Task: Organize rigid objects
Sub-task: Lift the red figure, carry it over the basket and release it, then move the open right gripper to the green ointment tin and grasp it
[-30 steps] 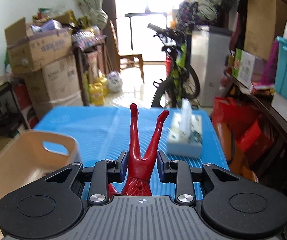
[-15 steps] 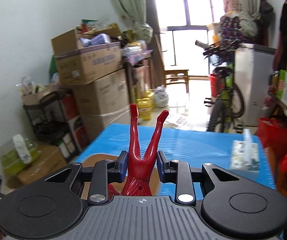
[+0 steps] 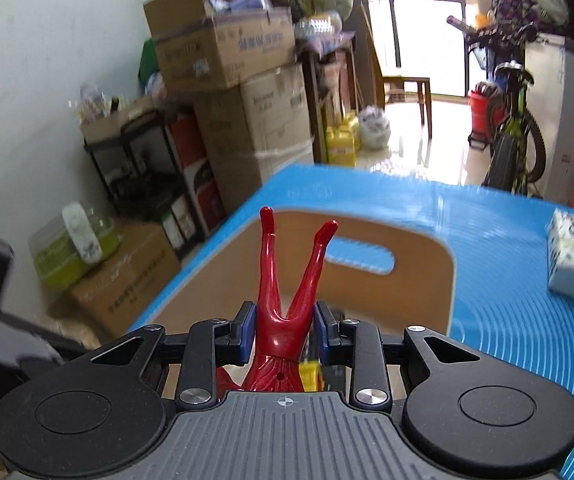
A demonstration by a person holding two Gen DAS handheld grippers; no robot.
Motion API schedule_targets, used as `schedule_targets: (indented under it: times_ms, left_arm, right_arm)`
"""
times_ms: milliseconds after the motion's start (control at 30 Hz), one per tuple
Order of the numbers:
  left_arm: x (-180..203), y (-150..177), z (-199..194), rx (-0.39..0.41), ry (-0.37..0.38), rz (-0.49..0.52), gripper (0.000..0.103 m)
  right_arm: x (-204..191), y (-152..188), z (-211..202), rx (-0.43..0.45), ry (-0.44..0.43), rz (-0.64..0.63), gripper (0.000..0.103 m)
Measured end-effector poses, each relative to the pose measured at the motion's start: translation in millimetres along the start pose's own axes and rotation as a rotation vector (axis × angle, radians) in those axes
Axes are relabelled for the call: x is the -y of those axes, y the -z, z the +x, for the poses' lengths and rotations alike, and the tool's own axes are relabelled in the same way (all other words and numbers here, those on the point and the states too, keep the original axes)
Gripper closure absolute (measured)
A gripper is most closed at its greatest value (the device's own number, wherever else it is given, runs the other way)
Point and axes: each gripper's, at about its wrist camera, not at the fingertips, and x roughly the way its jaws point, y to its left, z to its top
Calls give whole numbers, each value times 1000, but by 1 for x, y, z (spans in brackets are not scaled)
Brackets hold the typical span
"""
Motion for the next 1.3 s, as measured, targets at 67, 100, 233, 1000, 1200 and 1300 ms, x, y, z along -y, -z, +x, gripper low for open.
schedule_targets:
  times_ms: [67, 100, 233, 1000, 1200, 1300]
  left_arm:
    - [0, 0, 0, 0, 0, 0, 96]
    - [0, 0, 0, 0, 0, 0, 96]
    - [0, 0, 0, 0, 0, 0, 96]
    - [2, 0, 0, 0, 1, -2, 96]
    - [2, 0, 0, 0, 1, -2, 96]
    - [2, 0, 0, 1, 1, -2, 96]
  right_arm:
    - [-3, 7, 8, -35, 8, -7, 65]
    - [-4, 11, 11, -52, 10, -9, 65]
    - [-6, 24, 24, -127, 17, -9, 65]
    - [16, 16, -13, -54, -41, 19, 25]
    - [50, 6, -44, 16, 62, 19, 20]
    - [76, 10, -53, 13, 126, 48, 20]
